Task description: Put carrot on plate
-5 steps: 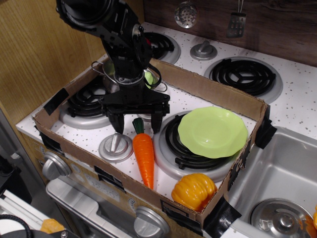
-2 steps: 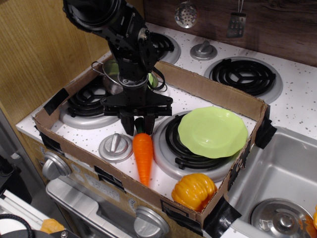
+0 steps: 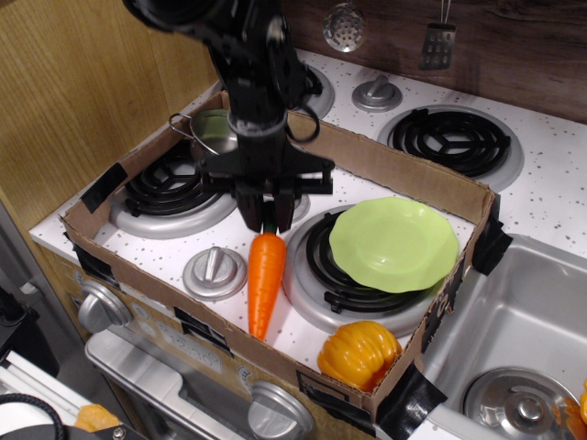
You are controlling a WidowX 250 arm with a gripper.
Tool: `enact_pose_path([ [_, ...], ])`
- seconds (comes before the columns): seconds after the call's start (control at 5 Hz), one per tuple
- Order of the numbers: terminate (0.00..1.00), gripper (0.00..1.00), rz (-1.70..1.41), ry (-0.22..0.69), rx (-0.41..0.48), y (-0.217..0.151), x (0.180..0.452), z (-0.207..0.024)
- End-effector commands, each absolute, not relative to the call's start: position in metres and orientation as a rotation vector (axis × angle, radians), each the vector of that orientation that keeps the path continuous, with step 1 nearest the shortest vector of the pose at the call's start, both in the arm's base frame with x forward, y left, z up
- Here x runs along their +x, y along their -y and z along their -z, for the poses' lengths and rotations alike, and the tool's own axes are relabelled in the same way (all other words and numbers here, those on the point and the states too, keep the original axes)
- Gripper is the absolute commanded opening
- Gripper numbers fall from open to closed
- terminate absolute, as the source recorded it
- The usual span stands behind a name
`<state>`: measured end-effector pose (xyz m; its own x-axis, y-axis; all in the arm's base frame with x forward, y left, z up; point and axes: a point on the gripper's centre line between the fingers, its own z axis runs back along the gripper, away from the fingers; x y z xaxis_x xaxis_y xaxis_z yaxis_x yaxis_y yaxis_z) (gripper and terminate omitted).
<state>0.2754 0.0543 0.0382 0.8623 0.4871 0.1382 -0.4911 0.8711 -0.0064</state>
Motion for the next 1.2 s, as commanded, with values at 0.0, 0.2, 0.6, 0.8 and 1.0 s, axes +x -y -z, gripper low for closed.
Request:
enact_pose_path([
  [0.0, 0.00, 0.00, -0.424, 0.183, 0.056, -0.055, 0.308, -0.109],
  [0.2, 0.00, 0.00, -0.378, 0.176, 0.038, -0.042, 0.325, -0.118],
  [0.6, 0.00, 0.00, -0.326, 0.145, -0.040, 0.016, 0.344, -0.106],
  [0.8, 0.00, 0.00, -0.284, 0.094, -0.071, 0.036, 0.343, -0.088],
  [1.0, 0.00, 0.00, -0.273, 0.082, -0.085, 0.041, 0.341, -0.075],
])
